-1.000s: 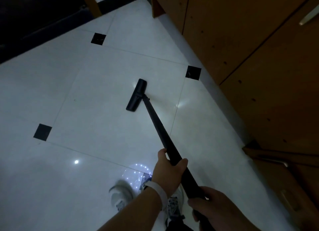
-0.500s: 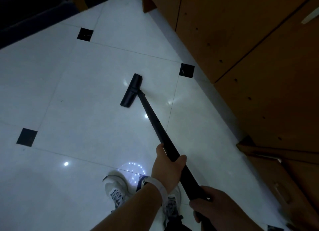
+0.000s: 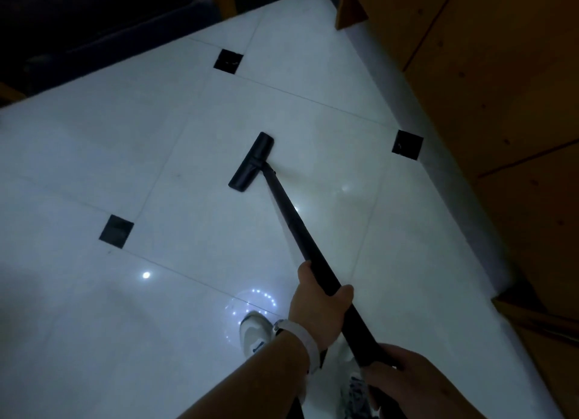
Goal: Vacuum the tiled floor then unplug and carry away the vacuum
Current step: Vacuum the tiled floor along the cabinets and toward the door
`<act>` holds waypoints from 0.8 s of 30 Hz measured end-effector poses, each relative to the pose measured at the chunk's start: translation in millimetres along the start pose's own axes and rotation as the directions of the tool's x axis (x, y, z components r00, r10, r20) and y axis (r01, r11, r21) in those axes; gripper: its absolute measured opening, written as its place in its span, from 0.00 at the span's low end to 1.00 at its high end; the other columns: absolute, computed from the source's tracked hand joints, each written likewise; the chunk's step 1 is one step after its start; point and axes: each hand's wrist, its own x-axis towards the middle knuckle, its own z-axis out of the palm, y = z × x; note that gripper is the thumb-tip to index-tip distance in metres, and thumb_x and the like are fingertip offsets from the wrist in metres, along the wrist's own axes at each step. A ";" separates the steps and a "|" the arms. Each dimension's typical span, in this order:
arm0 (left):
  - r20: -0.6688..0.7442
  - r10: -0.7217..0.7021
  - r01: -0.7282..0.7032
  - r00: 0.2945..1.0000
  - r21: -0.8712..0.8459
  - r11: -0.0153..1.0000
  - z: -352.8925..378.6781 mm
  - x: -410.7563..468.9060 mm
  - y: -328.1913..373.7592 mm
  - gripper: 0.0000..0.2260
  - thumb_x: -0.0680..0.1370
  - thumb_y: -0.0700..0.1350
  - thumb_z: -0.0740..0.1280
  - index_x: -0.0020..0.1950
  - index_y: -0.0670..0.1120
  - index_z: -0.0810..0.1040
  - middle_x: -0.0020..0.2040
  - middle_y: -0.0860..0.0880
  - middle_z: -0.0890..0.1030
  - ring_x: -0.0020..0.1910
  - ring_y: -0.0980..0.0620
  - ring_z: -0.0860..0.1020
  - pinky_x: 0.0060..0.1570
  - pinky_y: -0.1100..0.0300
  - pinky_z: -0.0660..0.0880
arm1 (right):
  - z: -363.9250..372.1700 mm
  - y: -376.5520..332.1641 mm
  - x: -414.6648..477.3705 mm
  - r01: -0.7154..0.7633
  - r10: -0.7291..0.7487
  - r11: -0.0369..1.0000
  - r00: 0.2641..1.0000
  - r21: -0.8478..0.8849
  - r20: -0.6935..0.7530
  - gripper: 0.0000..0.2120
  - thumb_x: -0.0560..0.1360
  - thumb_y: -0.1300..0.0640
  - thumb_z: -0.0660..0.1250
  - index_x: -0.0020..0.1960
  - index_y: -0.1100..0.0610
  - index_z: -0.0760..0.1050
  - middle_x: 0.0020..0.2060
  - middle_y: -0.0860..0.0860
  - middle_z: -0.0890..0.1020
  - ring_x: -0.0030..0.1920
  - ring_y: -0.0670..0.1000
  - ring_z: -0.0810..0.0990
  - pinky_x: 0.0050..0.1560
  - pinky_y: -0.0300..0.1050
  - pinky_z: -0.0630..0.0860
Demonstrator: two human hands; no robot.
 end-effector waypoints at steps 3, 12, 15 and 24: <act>-0.029 -0.001 0.000 1.000 -0.020 1.000 -30.5 11.2 -1.0 0.27 0.73 0.50 0.71 0.67 0.54 0.59 0.46 0.48 0.81 0.43 0.49 0.82 0.48 0.51 0.80 | 19.8 -25.1 8.5 -0.011 0.011 1.000 1.000 -0.008 -0.009 0.04 0.76 0.61 0.69 0.45 0.56 0.82 0.28 0.53 0.82 0.27 0.49 0.79 0.29 0.36 0.71; -0.087 0.002 -0.011 0.996 -0.100 0.995 -117.0 37.3 14.0 0.32 0.75 0.49 0.70 0.74 0.51 0.57 0.45 0.52 0.79 0.43 0.53 0.81 0.45 0.57 0.80 | 77.3 -103.7 28.0 0.009 -0.011 0.998 1.000 -0.061 -0.023 0.07 0.74 0.63 0.70 0.38 0.58 0.81 0.25 0.54 0.80 0.24 0.52 0.77 0.25 0.36 0.70; -0.132 -0.003 -0.013 0.991 -0.120 0.993 -143.3 46.8 16.8 0.32 0.75 0.49 0.70 0.75 0.51 0.58 0.44 0.53 0.79 0.44 0.51 0.81 0.49 0.53 0.80 | 93.8 -128.0 33.1 0.014 -0.013 0.999 1.000 -0.045 0.010 0.08 0.75 0.63 0.68 0.37 0.62 0.77 0.26 0.57 0.79 0.22 0.54 0.75 0.25 0.40 0.69; -0.217 -0.039 -0.014 0.975 -0.239 0.971 -215.4 66.9 11.6 0.30 0.75 0.48 0.70 0.74 0.49 0.60 0.47 0.50 0.78 0.43 0.53 0.80 0.40 0.62 0.77 | 143.5 -184.1 49.1 0.058 -0.045 0.989 0.995 -0.137 0.091 0.10 0.68 0.52 0.68 0.38 0.59 0.77 0.31 0.58 0.78 0.24 0.55 0.75 0.29 0.44 0.69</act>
